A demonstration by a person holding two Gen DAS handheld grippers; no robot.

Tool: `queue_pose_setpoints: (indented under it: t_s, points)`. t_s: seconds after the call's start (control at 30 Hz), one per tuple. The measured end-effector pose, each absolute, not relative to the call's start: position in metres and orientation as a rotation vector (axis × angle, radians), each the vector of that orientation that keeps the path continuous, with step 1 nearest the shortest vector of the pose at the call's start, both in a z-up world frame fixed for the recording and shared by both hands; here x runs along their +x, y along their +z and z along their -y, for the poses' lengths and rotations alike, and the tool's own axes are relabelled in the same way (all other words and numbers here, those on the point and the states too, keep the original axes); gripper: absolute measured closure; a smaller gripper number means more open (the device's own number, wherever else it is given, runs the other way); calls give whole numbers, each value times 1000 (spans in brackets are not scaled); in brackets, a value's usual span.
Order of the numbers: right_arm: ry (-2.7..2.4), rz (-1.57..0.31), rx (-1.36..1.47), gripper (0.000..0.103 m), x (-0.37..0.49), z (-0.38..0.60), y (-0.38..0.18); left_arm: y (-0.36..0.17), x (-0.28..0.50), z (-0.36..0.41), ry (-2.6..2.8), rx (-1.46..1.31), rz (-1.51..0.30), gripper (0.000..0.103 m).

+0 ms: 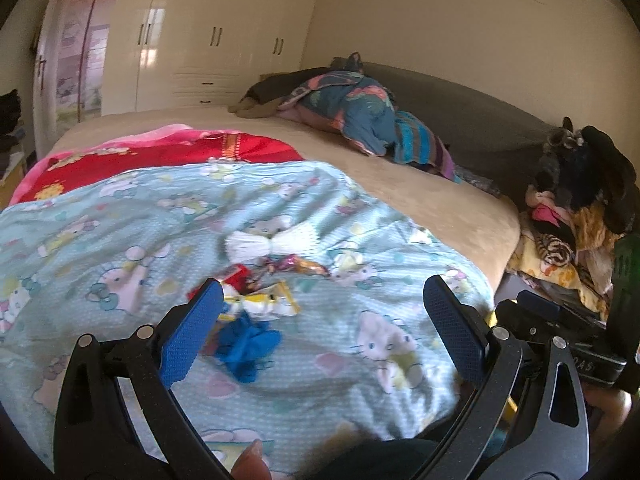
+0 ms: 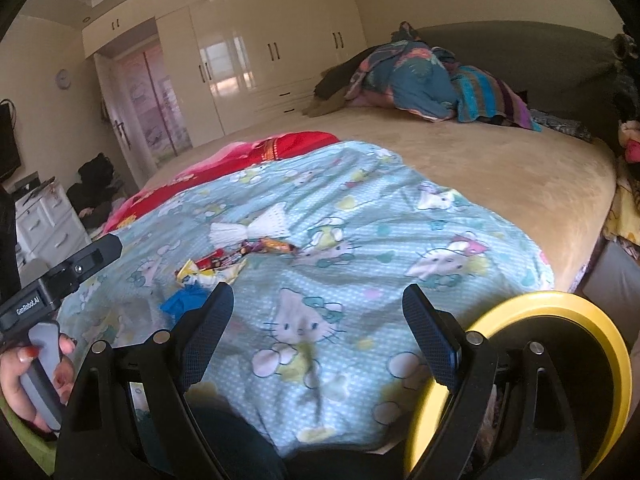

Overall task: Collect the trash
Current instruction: 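Move both open tools back over the remaining trash on the blanket, then grasp the blue cloth with the left tool while the right tool grasps the yellow-white wrapper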

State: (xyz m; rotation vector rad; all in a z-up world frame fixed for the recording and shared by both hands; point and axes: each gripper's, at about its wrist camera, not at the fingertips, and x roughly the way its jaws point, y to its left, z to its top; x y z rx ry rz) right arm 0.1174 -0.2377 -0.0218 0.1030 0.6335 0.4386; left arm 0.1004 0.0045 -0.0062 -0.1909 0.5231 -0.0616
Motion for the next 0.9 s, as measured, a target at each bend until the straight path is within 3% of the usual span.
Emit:
queue_pose_setpoints:
  t_s: [0.5,0.77,0.9]
  points:
    - [549,-708,-5,19,153,158,-41,-47,101,-53,11,-181,-652,11]
    - [601,-776,-71,20,179,114,-58,-68,106,-61,-1,-212,-708,32]
    - [621,-822,-143,27,193,94,-68,-77,110,-60,-18,-219,-739,41]
